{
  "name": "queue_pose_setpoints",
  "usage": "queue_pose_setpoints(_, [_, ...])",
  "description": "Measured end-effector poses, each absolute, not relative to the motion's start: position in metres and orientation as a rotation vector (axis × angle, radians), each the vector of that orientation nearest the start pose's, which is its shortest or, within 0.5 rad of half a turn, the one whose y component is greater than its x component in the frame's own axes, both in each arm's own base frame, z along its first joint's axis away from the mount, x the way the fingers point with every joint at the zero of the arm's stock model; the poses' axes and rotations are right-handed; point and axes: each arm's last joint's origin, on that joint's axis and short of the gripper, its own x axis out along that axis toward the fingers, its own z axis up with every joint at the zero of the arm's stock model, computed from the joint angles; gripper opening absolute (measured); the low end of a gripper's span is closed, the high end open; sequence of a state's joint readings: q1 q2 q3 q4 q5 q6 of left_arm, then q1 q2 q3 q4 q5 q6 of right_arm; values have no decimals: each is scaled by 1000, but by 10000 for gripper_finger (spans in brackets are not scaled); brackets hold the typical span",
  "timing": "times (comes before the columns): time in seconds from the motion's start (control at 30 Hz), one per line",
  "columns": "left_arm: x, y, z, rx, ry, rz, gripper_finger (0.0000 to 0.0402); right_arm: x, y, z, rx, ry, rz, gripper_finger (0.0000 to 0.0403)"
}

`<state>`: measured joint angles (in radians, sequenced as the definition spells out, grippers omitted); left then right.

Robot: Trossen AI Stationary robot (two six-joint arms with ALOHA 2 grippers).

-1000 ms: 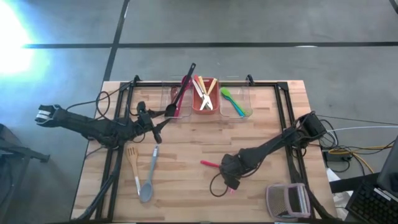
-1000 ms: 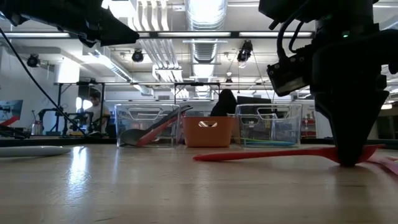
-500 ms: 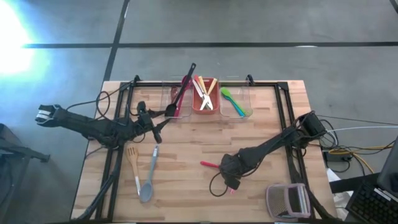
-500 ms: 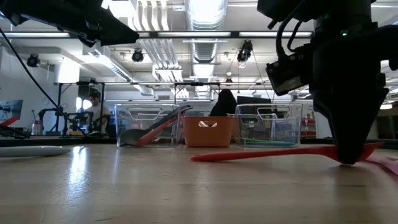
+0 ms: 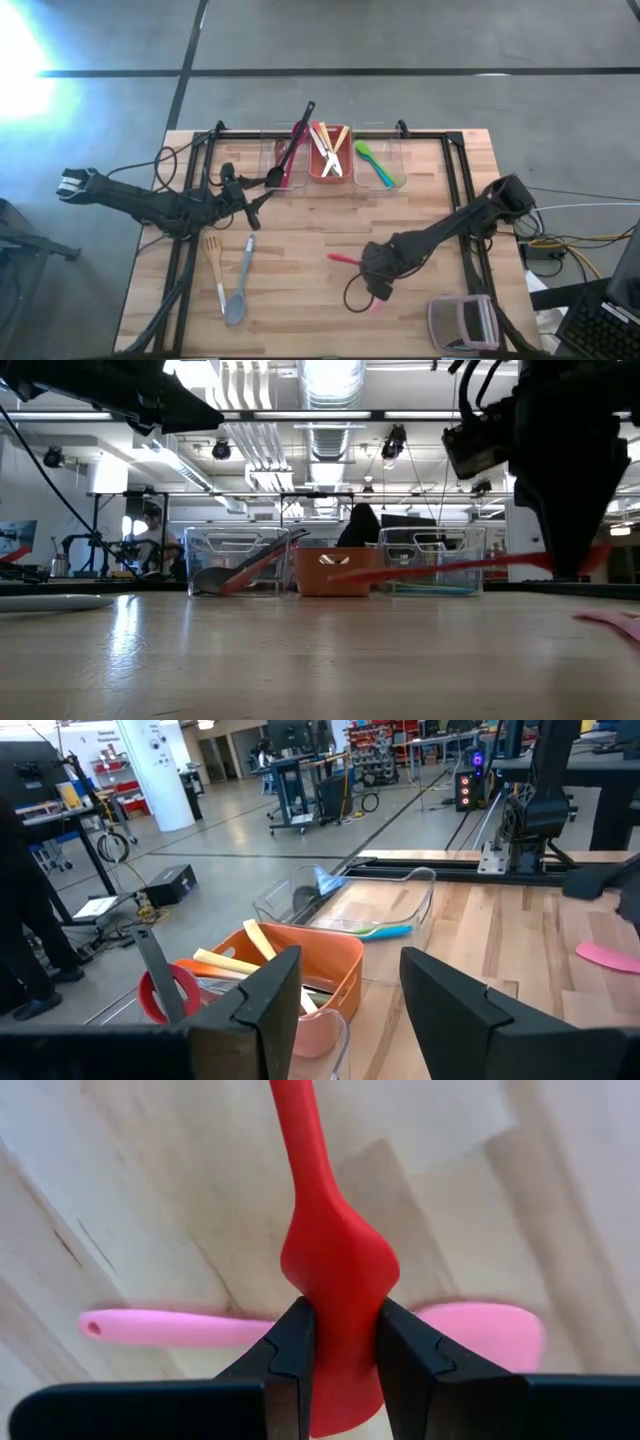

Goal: Pick & Place Kitchen Items
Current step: Put the red spatula into the right transparent bin

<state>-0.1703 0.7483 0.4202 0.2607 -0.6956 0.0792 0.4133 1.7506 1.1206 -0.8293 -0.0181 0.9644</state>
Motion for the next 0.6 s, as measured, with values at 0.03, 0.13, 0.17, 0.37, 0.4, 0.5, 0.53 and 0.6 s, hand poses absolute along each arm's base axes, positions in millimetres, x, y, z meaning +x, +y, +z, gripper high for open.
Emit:
queue_pose_setpoints(0.03, [168, -10, 255, 106, 83, 523, 174, 283, 124, 175, 492, 1443, -370, 69])
queue_pose_setpoints(0.13, [168, -10, 255, 106, 82, 522, 174, 277, 120, 189, 488, 1405, -403, 69])
queue_pose_setpoints(0.17, [168, -10, 255, 106, 82, 523, 174, 274, 118, 194, 484, 1390, -414, 68])
queue_pose_setpoints(0.37, [168, -10, 255, 106, 82, 523, 174, 259, 101, 227, 501, 1241, -501, 68])
queue_pose_setpoints(0.4, [168, -10, 255, 105, 82, 523, 174, 257, 97, 232, 507, 1220, -517, 68])
queue_pose_setpoints(0.5, [168, -10, 255, 105, 82, 523, 174, 250, 83, 245, 544, 1157, -547, 68])
queue_pose_setpoints(0.53, [168, -10, 255, 105, 82, 523, 174, 248, 77, 248, 556, 1142, -559, 68])
queue_pose_setpoints(0.6, [168, -10, 255, 105, 82, 523, 174, 245, 66, 254, 579, 1105, -587, 68])
